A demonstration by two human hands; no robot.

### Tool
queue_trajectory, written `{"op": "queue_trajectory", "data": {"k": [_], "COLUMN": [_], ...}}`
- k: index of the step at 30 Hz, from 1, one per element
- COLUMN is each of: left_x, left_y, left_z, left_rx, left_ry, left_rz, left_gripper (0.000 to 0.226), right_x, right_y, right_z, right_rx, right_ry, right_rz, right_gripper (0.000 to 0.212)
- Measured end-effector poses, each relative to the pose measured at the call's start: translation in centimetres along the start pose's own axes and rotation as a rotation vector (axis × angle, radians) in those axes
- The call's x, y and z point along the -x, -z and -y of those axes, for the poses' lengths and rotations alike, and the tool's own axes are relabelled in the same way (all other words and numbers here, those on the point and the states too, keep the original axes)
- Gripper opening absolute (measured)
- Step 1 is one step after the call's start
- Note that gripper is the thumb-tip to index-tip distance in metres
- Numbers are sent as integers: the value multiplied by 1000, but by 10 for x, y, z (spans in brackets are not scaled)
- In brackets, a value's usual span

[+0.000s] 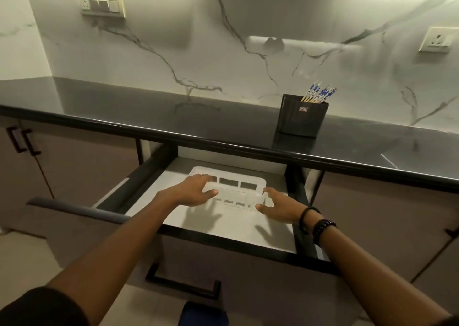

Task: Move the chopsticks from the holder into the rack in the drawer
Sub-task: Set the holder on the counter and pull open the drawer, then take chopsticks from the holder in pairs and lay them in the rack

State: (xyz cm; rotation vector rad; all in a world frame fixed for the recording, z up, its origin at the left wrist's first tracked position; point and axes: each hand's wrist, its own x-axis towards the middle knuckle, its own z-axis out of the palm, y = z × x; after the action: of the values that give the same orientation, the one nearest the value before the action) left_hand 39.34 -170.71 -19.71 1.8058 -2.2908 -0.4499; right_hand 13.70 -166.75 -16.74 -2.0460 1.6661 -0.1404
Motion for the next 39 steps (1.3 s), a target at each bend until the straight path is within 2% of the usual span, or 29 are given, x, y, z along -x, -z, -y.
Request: {"op": "queue_trajectory", "data": {"k": [5, 11, 14, 20, 27, 30, 34, 36, 39], "left_x": [-8, -19, -22, -26, -17, -14, -22, -34, -63], "left_y": [9, 9, 4, 1, 3, 12, 35, 47, 62], "left_z": [15, 34, 35, 39, 37, 24, -7, -26, -50], "left_rx": [-5, 169, 138, -6, -89, -6, 117, 128, 105], "left_ry": [175, 294, 290, 294, 315, 207, -141, -218, -244], "left_rz": [-15, 43, 46, 28, 38, -140, -536, -585, -540], "left_gripper": [69, 57, 50, 42, 43, 43, 36, 37, 39], "right_x": [-20, -50, -59, -59, -52, -51, -53, -59, -70], "right_y": [-5, -13, -17, -16, -19, -6, 30, 55, 102], "right_z": [-8, -12, -18, -25, -19, -15, -7, -5, -10], "right_rx": [-54, -105, -83, -71, -29, -54, -248, -299, -359], "right_ry": [-50, -89, -107, -77, -38, 2, 64, 77, 49], "right_rz": [-59, -101, -171, -203, -183, -300, -554, -670, -817], "right_gripper": [63, 54, 44, 37, 51, 61, 58, 56, 57]}}
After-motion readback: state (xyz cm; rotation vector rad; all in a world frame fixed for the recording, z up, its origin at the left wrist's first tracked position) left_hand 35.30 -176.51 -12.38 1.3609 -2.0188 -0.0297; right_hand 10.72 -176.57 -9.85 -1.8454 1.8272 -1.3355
